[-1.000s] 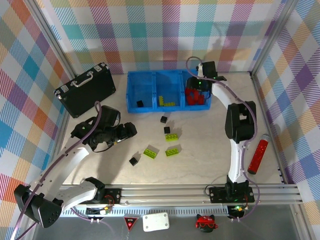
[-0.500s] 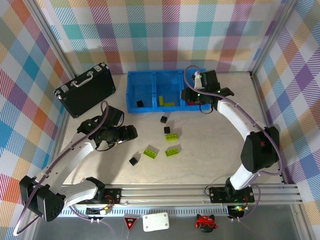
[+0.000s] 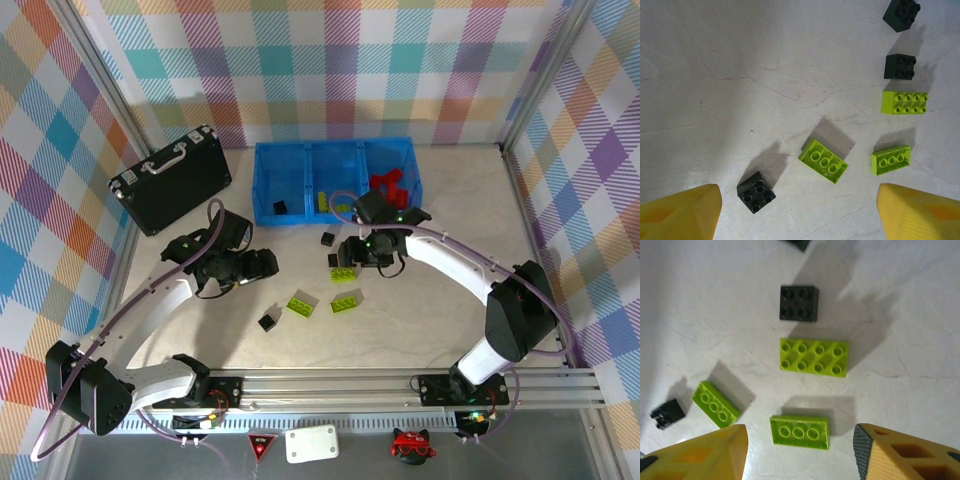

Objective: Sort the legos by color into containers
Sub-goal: Pick up the lego from the center of the table.

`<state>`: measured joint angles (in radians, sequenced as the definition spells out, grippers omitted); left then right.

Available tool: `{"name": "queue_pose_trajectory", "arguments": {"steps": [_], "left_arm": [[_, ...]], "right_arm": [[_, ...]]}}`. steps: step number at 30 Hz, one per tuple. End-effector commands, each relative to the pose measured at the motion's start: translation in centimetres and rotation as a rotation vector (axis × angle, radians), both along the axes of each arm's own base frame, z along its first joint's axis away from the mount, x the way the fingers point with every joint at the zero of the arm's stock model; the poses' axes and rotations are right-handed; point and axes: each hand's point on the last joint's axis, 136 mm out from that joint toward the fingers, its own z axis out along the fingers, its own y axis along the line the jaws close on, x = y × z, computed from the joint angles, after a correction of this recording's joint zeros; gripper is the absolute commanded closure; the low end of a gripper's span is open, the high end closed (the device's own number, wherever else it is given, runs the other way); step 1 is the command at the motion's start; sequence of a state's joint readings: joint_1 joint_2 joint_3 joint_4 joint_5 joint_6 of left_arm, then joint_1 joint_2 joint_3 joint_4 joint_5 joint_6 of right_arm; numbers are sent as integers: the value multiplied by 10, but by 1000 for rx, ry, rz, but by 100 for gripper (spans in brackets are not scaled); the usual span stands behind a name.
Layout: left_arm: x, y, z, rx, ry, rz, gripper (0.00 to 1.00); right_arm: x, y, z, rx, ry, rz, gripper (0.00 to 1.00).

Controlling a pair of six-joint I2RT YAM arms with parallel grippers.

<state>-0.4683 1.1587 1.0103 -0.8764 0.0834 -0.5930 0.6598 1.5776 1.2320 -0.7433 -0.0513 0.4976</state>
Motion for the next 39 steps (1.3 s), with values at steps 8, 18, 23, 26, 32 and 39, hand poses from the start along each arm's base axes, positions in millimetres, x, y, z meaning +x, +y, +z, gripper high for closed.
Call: {"name": "queue_pose_trajectory", "arguments": {"steps": [8, 18, 23, 26, 32, 39], "left_arm": [[15, 6, 9, 14, -112, 16, 19], [27, 12, 16, 77, -150, 4, 19], [29, 12, 19, 73, -177, 2, 19], [29, 13, 19, 77, -171, 5, 19], [27, 12, 15, 73, -161, 3, 19], [25, 11, 15, 57, -159, 7, 19]], "right_arm": [[-14, 2, -38, -176, 55, -30, 22], [11, 27, -57, -229, 64, -35, 6], [17, 32, -71, -256, 90, -36, 6], [16, 31, -83, -286, 113, -38, 7], [14, 34, -95, -292, 130, -36, 10], [14, 33, -103, -314, 133, -19, 20]]}}
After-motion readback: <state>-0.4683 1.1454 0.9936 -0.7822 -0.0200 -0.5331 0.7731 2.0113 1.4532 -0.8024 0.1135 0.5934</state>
